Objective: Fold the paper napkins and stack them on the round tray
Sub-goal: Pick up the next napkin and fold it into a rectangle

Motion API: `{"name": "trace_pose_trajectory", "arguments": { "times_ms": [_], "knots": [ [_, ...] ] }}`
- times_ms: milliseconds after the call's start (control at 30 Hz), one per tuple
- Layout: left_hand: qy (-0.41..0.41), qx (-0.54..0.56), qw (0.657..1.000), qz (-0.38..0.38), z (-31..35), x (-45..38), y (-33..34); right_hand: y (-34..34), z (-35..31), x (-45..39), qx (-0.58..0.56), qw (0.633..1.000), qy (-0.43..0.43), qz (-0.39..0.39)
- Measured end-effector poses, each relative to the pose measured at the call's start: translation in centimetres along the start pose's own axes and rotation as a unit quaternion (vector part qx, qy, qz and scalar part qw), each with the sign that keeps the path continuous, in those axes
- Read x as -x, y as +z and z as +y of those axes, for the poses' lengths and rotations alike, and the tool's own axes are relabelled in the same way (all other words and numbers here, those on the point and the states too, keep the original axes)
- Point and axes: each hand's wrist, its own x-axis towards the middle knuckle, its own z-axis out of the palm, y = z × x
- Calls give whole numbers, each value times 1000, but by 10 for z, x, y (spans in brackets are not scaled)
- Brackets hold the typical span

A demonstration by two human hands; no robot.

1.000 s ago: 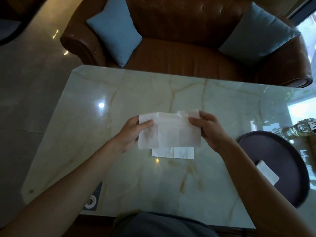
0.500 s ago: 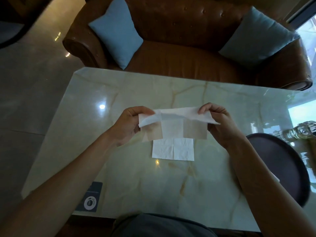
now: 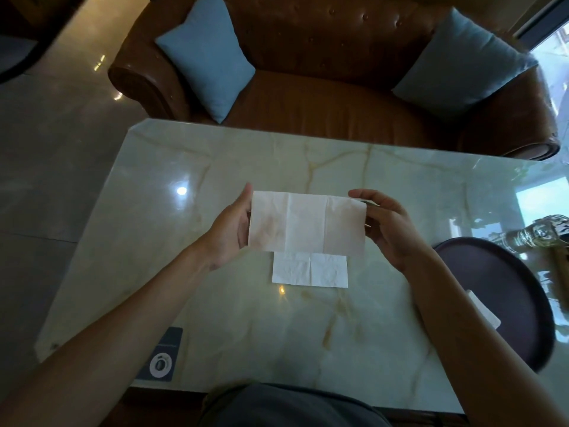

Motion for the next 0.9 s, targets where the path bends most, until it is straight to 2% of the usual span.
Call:
{"name": "trace_pose_trajectory", "arguments": {
  "times_ms": [100, 167, 367, 600, 667, 800, 900],
  "knots": [
    [60, -114, 989, 75, -6, 0, 3, 1, 2, -2, -29, 999, 36, 2],
    [70, -136, 983, 97, -9, -1, 3, 3, 3, -4, -4, 998, 62, -19],
    [62, -220, 970, 82, -5, 1, -12, 16, 7, -5, 205, 976, -4, -68],
    [47, -332, 942, 6, 6, 0, -17, 19, -3, -3, 317, 943, -42, -94],
    [66, -369, 927, 8, 7, -3, -11, 19, -5, -4, 367, 925, -33, -88],
    [96, -391, 916, 5, 12, -5, 3, 30, -6, -6, 512, 850, -83, -91],
    [94, -434, 896, -14, 16, -3, 10, 46, -7, -9, 533, 826, -120, -140]
  ]
}}
